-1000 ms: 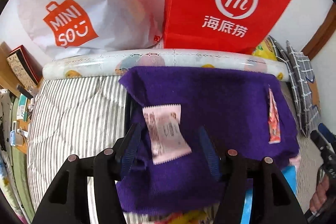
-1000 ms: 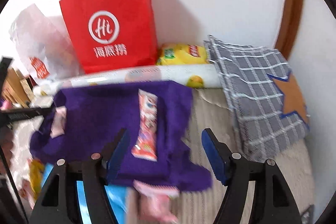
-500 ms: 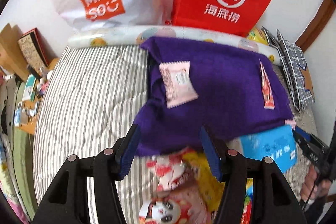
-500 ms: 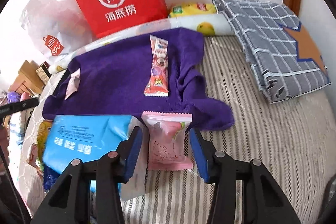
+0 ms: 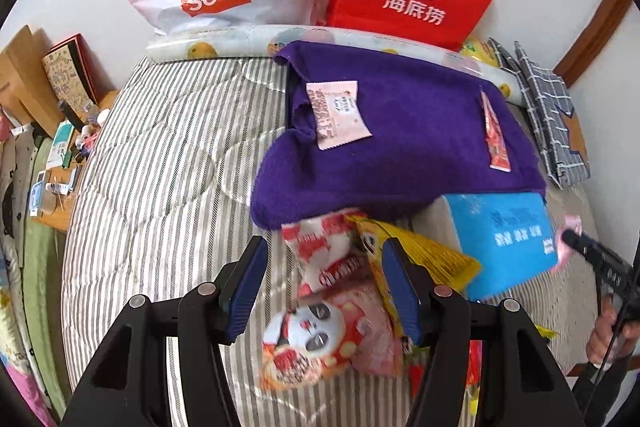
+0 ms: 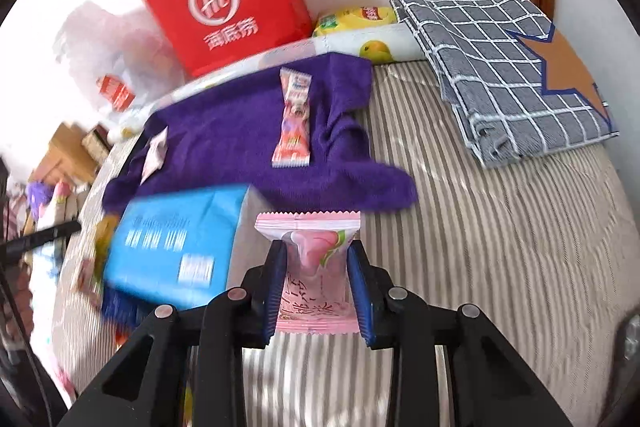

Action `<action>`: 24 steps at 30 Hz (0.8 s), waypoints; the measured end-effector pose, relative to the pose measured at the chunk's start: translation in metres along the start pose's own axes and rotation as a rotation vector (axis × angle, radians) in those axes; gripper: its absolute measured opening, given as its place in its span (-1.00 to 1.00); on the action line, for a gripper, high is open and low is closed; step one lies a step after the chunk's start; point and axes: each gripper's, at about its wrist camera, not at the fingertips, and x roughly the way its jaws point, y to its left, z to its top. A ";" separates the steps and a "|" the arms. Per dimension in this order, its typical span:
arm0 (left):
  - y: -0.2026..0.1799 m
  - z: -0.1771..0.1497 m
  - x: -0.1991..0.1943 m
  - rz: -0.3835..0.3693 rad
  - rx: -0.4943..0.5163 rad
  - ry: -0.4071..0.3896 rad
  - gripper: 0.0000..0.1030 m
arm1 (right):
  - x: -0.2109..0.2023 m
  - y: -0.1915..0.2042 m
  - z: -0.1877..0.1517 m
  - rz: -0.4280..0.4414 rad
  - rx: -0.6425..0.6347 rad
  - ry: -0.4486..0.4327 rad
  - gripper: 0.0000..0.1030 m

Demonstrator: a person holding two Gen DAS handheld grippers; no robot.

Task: Organize snacks
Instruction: 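Grasp the pink peach cake packet with the right tool, then grasp the pink panda-print snack bag with the left tool while the right tool holds its packet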

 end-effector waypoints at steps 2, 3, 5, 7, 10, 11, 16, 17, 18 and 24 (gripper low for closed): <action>-0.002 -0.004 -0.003 -0.004 0.000 0.000 0.14 | -0.002 0.004 -0.011 -0.038 -0.041 0.033 -0.42; -0.003 -0.007 -0.004 -0.008 -0.001 0.001 0.14 | 0.000 0.006 -0.016 -0.047 -0.056 0.055 -0.42; -0.005 -0.013 -0.005 -0.016 -0.003 0.004 0.14 | 0.011 0.007 -0.025 -0.070 -0.052 0.086 -0.41; -0.007 -0.021 -0.005 -0.022 -0.002 0.013 0.14 | 0.016 0.008 -0.029 -0.086 -0.055 0.087 -0.38; -0.005 -0.034 -0.008 -0.017 -0.006 0.022 0.14 | 0.017 0.008 -0.039 -0.069 -0.038 0.064 -0.16; -0.003 -0.038 -0.010 -0.013 -0.004 0.021 0.14 | 0.015 0.008 -0.042 -0.054 -0.029 0.056 -0.07; 0.008 -0.053 -0.016 -0.002 -0.028 0.024 0.14 | 0.015 0.014 -0.049 -0.061 -0.033 0.002 0.20; 0.010 -0.055 -0.016 -0.001 -0.038 0.024 0.14 | 0.020 0.014 -0.050 -0.081 -0.027 0.012 0.20; 0.011 -0.057 -0.017 -0.001 -0.043 0.024 0.14 | 0.023 0.015 -0.051 -0.097 -0.028 0.011 0.21; 0.015 -0.066 -0.031 -0.004 -0.041 -0.018 0.14 | 0.023 0.028 -0.058 -0.166 -0.108 -0.048 -0.17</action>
